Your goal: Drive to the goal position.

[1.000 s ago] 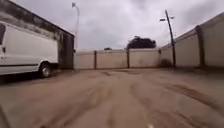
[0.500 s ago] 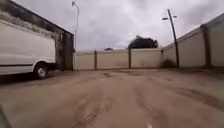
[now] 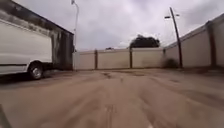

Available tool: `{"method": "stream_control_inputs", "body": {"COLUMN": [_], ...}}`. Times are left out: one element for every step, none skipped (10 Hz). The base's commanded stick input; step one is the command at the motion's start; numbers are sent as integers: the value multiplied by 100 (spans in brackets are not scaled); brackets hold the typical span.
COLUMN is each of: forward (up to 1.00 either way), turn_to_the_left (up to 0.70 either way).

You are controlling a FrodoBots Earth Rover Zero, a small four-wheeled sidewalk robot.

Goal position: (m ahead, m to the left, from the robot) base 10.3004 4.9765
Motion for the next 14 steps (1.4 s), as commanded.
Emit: {"method": "stream_control_inputs", "body": {"forward": [85, 85, 85, 85, 85, 85, 85, 85, 85, 85, 85, 85, 85, 85], "turn_to_the_left": [0, 0, 0, 0, 0, 0, 0, 0, -18, -34, -34, -16, 0, 0]}}
